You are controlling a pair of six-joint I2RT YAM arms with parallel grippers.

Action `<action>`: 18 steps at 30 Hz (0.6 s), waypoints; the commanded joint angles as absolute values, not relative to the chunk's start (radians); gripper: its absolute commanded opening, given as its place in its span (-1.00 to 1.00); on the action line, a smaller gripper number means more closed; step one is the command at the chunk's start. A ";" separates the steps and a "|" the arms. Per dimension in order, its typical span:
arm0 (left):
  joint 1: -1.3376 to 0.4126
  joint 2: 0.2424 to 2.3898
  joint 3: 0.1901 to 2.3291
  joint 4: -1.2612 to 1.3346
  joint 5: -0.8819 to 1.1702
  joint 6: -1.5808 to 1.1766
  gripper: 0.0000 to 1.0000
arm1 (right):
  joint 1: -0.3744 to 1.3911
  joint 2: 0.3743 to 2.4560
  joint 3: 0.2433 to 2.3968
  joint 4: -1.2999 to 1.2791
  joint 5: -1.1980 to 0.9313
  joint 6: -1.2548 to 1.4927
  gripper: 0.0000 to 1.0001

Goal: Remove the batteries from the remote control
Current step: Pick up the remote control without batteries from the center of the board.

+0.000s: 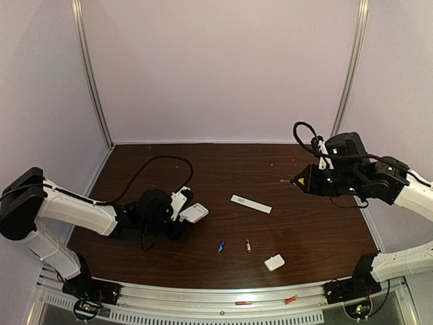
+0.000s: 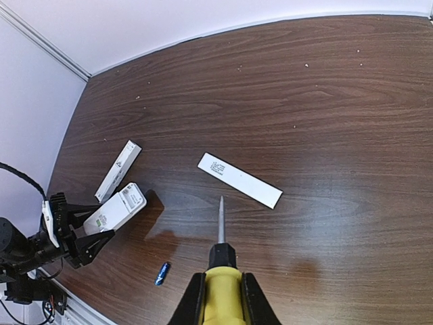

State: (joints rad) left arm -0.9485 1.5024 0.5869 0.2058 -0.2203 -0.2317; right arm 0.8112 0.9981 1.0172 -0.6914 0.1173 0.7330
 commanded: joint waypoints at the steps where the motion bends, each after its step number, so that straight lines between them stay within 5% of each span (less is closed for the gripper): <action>1: -0.955 1.513 0.557 0.311 -0.207 -0.276 -0.85 | 0.806 0.979 0.992 -0.678 0.135 0.742 -1.00; 7: -0.956 1.514 0.515 0.318 -0.188 -0.297 -0.27 | 0.805 0.997 0.977 -0.647 0.114 0.742 -1.00; 10: -0.956 1.509 0.507 0.320 -0.181 -0.296 0.29 | 0.805 1.014 0.976 -0.631 0.101 0.733 -1.00; 14: -0.955 1.494 0.508 0.309 -0.185 -0.294 0.36 | 0.805 1.030 0.959 -0.594 0.071 0.722 -1.00; 18: -0.955 1.465 0.509 0.287 -0.191 -0.294 0.90 | 0.805 1.048 0.931 -0.537 0.007 0.707 -1.00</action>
